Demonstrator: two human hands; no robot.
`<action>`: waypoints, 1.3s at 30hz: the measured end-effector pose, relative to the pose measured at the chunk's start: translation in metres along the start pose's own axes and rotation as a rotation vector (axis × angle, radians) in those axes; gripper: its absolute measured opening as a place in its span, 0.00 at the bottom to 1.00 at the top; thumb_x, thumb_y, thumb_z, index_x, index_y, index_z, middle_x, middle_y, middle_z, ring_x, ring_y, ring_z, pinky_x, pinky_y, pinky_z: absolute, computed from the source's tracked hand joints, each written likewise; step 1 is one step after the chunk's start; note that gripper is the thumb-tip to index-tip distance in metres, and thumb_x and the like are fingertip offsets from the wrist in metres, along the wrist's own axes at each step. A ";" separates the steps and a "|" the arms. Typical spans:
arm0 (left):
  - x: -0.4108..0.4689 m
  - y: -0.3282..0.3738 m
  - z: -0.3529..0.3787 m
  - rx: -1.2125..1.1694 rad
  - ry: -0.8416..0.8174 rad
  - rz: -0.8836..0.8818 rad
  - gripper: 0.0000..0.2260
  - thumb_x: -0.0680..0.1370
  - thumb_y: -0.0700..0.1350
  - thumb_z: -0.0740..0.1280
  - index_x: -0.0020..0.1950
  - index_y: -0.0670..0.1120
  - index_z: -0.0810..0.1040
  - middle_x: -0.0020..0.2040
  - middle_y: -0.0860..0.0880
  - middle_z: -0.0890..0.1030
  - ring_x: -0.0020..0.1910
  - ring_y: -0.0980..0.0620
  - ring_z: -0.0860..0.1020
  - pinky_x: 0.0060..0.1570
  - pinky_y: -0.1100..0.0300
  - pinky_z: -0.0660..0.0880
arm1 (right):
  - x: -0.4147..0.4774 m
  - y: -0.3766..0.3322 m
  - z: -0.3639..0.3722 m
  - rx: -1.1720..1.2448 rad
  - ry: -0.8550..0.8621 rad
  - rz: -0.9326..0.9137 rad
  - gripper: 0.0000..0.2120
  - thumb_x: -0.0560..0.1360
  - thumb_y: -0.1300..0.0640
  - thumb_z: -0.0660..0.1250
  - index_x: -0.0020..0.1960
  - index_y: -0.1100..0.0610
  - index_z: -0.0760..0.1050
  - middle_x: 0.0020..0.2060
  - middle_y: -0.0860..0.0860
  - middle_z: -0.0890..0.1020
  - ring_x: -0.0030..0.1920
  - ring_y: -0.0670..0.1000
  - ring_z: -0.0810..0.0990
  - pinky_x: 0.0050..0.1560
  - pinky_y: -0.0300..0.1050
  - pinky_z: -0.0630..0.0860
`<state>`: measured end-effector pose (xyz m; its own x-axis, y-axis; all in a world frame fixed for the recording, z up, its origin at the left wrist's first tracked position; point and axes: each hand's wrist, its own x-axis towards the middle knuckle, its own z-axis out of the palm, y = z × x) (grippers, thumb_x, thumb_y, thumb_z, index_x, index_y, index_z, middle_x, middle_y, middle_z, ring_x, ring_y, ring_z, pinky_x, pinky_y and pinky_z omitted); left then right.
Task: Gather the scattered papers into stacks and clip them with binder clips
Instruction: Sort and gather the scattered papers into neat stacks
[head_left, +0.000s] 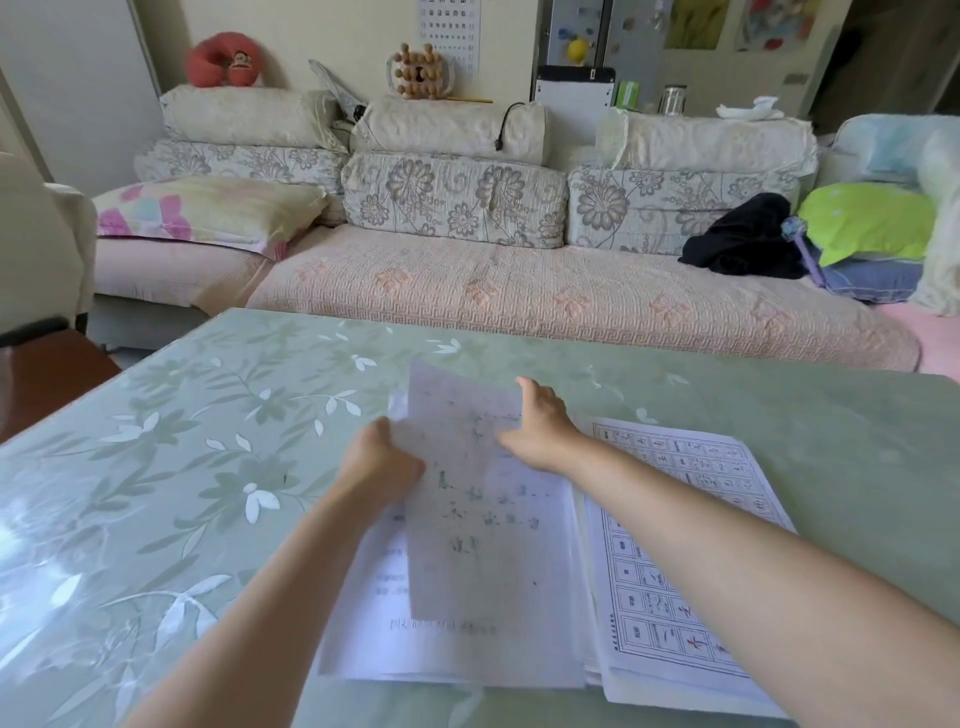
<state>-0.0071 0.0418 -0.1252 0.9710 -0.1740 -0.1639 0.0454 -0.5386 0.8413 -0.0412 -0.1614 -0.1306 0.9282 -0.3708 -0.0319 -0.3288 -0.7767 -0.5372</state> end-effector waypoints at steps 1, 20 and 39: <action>0.002 -0.002 -0.010 -0.021 0.035 0.000 0.12 0.72 0.37 0.69 0.53 0.45 0.72 0.44 0.47 0.77 0.43 0.47 0.77 0.39 0.58 0.75 | -0.004 0.001 0.000 0.029 -0.016 0.028 0.41 0.75 0.52 0.68 0.80 0.56 0.47 0.74 0.57 0.60 0.74 0.59 0.60 0.69 0.49 0.65; -0.047 0.019 -0.107 -0.775 0.207 0.325 0.17 0.72 0.34 0.73 0.57 0.49 0.77 0.50 0.51 0.83 0.46 0.52 0.83 0.41 0.56 0.80 | -0.057 -0.069 -0.026 0.734 0.106 -0.123 0.12 0.70 0.65 0.75 0.52 0.56 0.81 0.48 0.51 0.86 0.48 0.51 0.85 0.51 0.50 0.82; -0.060 0.066 -0.032 -0.398 0.055 0.293 0.12 0.75 0.38 0.59 0.56 0.50 0.67 0.49 0.45 0.78 0.45 0.43 0.78 0.42 0.47 0.78 | -0.107 -0.022 -0.081 0.667 0.326 0.096 0.12 0.73 0.66 0.59 0.53 0.56 0.73 0.39 0.50 0.78 0.33 0.50 0.74 0.30 0.39 0.67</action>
<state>-0.0551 0.0435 -0.0430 0.9667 -0.2216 0.1277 -0.1560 -0.1152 0.9810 -0.1479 -0.1461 -0.0472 0.7680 -0.6339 0.0913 -0.1339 -0.2983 -0.9450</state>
